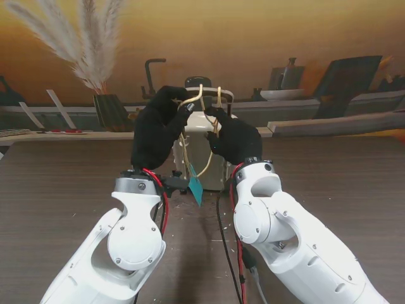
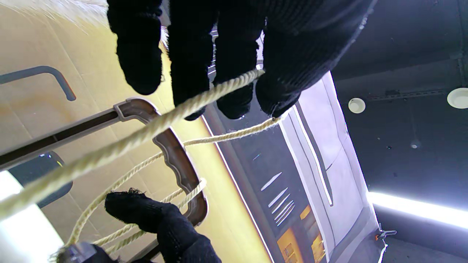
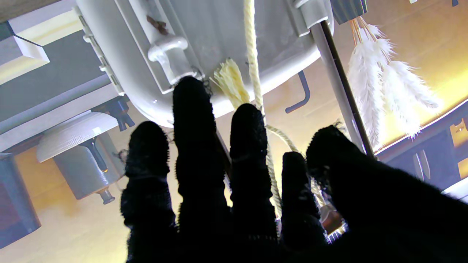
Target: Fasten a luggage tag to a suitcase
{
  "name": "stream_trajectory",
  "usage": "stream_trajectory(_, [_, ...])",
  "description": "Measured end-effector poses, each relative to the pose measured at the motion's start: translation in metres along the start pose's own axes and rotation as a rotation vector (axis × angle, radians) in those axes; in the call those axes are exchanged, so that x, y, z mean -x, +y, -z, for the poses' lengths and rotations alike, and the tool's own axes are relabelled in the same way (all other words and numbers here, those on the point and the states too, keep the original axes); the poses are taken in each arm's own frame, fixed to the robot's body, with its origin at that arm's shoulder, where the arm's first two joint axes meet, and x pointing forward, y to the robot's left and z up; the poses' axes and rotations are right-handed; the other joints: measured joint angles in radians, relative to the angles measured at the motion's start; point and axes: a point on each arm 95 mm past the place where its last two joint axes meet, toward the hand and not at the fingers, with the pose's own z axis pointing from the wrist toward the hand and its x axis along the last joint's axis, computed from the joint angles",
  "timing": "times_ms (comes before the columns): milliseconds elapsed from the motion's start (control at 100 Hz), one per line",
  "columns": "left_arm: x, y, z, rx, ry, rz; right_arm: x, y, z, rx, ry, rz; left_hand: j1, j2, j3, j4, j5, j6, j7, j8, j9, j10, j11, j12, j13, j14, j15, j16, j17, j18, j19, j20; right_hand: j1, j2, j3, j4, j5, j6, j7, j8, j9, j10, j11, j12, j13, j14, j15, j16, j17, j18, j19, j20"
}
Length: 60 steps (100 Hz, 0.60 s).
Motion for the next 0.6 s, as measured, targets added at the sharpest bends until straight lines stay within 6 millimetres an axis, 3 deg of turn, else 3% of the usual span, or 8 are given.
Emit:
stream_trajectory(250, [0.0003,0.0002,0.0005,0.001,-0.001,-0.001,-0.0019,-0.0044,-0.0033,-0.023,-0.013,0.0,0.0,0.0,0.0,0.0,0.0,0.0,-0.001,-0.001,0.0,0.0,-0.001,-0.001,0.0,0.0,0.0,0.0,0.0,0.0,0.0,0.0,0.0,0.005,-0.021,0.0,0.0,0.014,-0.009,-0.001,-0.017,0.0,0.025,0.011,-0.001,0.0,0.001,0.0,0.0,0.0,0.0,0.0])
stream_trajectory(440, [0.0007,0.0004,0.0012,0.003,-0.002,-0.003,-0.0029,-0.008,-0.0035,-0.017,-0.049,0.021,0.0,0.0,0.0,0.0,0.0,0.0,-0.001,-0.001,0.0,0.0,-0.001,-0.001,0.0,0.0,-0.001,0.0,0.0,0.0,0.0,0.0,0.0,0.005,-0.021,0.0,0.002,0.148,-0.047,-0.017,-0.017,0.006,0.028,0.011,-0.001,0.009,0.003,0.0,0.0,0.0,0.0,0.0])
stream_trajectory(600, [0.0009,0.0005,0.0016,0.003,-0.002,-0.004,-0.0035,-0.0086,-0.0034,-0.012,-0.05,0.025,0.0,0.0,0.0,0.0,0.0,0.0,-0.001,-0.001,0.0,0.0,-0.003,-0.002,0.0,0.0,-0.009,0.0,0.0,0.0,0.0,0.0,0.0,0.005,-0.021,0.0,0.003,0.158,-0.063,-0.028,-0.017,0.01,0.038,0.011,-0.001,0.01,0.004,0.0,0.0,0.0,0.0,0.0])
